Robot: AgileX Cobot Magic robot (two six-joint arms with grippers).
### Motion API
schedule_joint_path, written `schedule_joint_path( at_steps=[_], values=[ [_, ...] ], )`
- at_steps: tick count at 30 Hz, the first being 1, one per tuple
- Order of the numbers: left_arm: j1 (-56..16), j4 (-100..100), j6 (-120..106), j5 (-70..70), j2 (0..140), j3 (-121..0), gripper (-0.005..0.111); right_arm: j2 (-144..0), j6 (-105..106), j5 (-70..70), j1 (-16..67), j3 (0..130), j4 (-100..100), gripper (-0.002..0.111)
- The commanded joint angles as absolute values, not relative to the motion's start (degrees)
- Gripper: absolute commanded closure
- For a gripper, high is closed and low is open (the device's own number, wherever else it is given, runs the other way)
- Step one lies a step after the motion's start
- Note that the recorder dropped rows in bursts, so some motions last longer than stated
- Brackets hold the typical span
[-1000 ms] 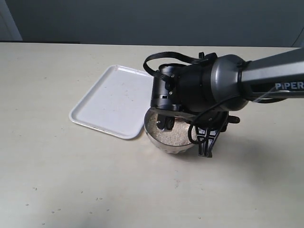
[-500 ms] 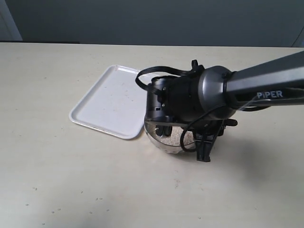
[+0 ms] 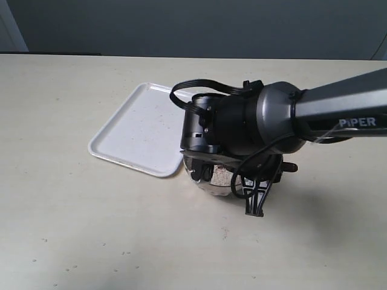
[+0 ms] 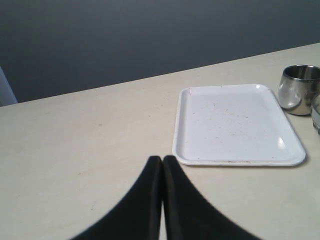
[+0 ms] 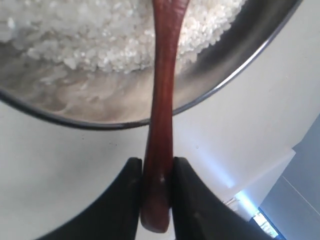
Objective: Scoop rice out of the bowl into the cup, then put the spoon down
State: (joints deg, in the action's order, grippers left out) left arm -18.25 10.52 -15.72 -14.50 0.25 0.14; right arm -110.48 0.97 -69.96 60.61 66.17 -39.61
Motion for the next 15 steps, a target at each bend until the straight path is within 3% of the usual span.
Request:
schedule_joint_path(
  at_steps=[1, 15],
  values=[
    [-18.54, 10.43, -15.56, -13.80, 0.00, 0.00, 0.106, -109.60, 1.38, -69.96, 57.96, 66.13, -36.75, 0.109],
    [-18.54, 10.43, -15.56, -13.80, 0.00, 0.00, 0.106, -107.44, 4.62, -69.96, 55.28, 67.56, -31.24, 0.109]
  ],
)
